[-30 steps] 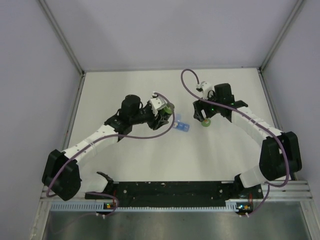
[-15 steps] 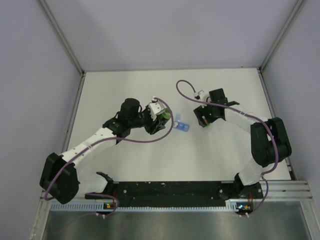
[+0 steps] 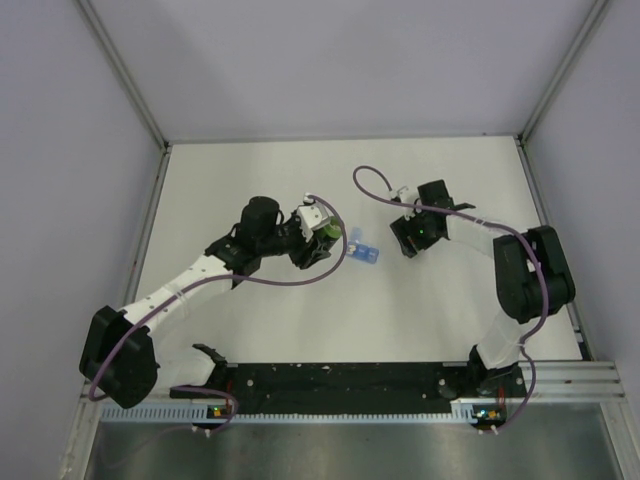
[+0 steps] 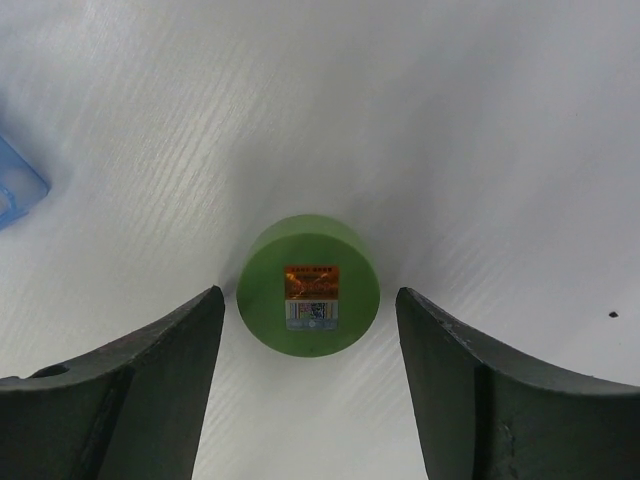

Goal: Sort the pills into containers

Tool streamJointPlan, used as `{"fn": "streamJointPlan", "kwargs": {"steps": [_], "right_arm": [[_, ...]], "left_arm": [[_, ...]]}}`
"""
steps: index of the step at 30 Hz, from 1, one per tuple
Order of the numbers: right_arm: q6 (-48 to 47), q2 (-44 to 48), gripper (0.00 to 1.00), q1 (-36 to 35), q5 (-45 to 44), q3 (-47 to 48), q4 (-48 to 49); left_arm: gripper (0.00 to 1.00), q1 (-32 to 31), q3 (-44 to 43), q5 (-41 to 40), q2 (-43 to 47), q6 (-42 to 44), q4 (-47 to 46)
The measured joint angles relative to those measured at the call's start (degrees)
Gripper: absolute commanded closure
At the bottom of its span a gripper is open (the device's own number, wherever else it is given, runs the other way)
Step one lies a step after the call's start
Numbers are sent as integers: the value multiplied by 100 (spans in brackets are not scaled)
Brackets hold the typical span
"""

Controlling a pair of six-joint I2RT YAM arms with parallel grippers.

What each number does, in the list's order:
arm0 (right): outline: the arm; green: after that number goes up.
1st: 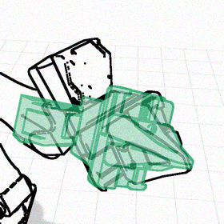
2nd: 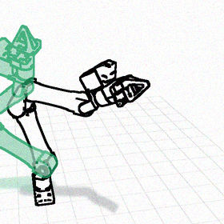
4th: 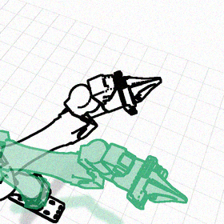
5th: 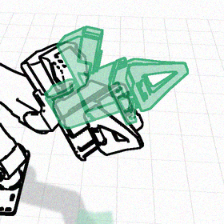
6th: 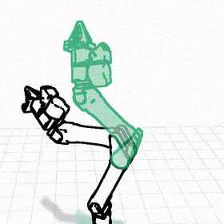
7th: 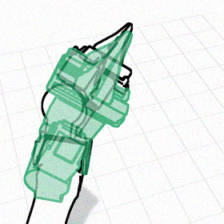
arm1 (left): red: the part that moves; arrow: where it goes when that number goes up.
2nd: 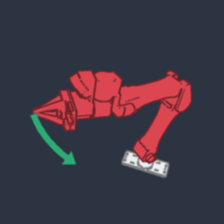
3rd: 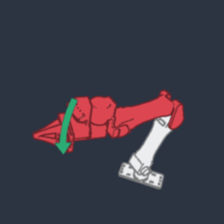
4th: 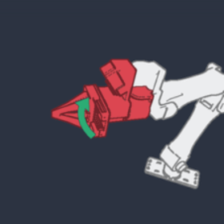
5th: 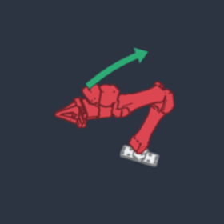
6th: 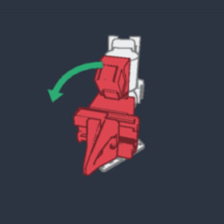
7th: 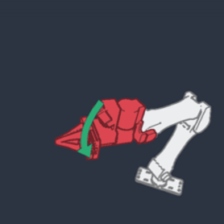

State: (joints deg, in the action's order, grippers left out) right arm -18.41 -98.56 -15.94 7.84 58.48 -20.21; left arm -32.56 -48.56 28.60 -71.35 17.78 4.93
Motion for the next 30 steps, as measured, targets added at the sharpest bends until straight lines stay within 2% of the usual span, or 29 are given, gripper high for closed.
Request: {"fn": "streamJointPlan", "kwargs": {"steps": [8, 16, 19, 24, 30], "right_arm": [[-7, -90, 39, 2, 85, 22, 0], [-17, -136, 72, 2, 234, 101, -31], [-17, -114, 80, 2, 466, 177, -179], [-7, 284, 84, 7, 1244, 450, -643], [-111, 1176, 85, 7, 2822, 1311, -1207]], "left_arm": [[100, 2, 0, 2, 0, -2, 2], [100, 0, 0, 2, 0, 2, 11], [100, 2, 0, 4, 0, 37, 68], [100, 0, -42, 68, -31, 170, 435], [100, 0, -337, 289, -105, 400, 1095]]}}
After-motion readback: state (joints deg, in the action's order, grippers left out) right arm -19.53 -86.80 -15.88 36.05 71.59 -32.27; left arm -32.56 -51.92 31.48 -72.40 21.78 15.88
